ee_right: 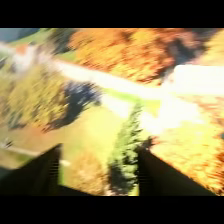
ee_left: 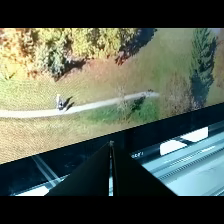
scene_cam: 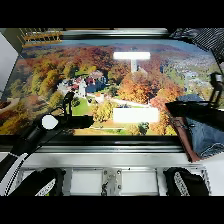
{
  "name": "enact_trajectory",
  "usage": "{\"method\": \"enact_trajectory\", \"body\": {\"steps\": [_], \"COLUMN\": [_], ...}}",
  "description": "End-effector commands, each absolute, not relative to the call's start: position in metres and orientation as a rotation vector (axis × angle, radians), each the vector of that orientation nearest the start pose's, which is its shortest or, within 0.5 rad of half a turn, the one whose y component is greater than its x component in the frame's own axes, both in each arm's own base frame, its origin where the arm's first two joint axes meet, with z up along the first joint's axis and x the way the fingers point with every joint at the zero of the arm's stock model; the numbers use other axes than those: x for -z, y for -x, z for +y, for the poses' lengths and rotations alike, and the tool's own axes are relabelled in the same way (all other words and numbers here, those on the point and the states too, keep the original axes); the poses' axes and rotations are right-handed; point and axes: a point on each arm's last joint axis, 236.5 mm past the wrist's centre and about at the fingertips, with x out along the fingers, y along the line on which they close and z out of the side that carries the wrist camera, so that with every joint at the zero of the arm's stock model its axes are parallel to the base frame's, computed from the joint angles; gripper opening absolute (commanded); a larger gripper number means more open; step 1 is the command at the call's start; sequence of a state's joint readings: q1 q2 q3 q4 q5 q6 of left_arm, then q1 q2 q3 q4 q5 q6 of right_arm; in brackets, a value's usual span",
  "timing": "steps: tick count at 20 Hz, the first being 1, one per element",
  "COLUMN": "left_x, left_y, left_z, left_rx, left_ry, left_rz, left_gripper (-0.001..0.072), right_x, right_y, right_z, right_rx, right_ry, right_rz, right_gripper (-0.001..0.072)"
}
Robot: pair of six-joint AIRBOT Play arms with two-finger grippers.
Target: Fold the clothes and pants, and hang the long-sleeved shirts on hangers.
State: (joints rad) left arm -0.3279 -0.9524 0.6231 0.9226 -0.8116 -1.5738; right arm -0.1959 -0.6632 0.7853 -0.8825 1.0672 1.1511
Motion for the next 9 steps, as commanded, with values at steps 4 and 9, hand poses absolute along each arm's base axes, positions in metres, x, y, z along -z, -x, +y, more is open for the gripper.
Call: {"method": "enact_trajectory", "body": {"steps": [4,9], "left_x": [0.0122,0.0122], "left_y": [-0.2720,-0.2720], "left_z": [-0.2031,-0.2031], "left_rx": [0.444,0.444], "left_ry": [0.491,0.491], "left_rz": [1.203,1.203], "left_gripper": [0.0035,0.0035], "right_x": [-0.1073,-0.1076], "right_y": [-0.2888,-0.2892], "right_z": [0.1366,0.1365], "right_rx": [-0.594,-0.593], "right_ry": [-0.240,-0.240], "right_rz": [0.855,0.853], "right_gripper": [0.0047,0.0047]}}
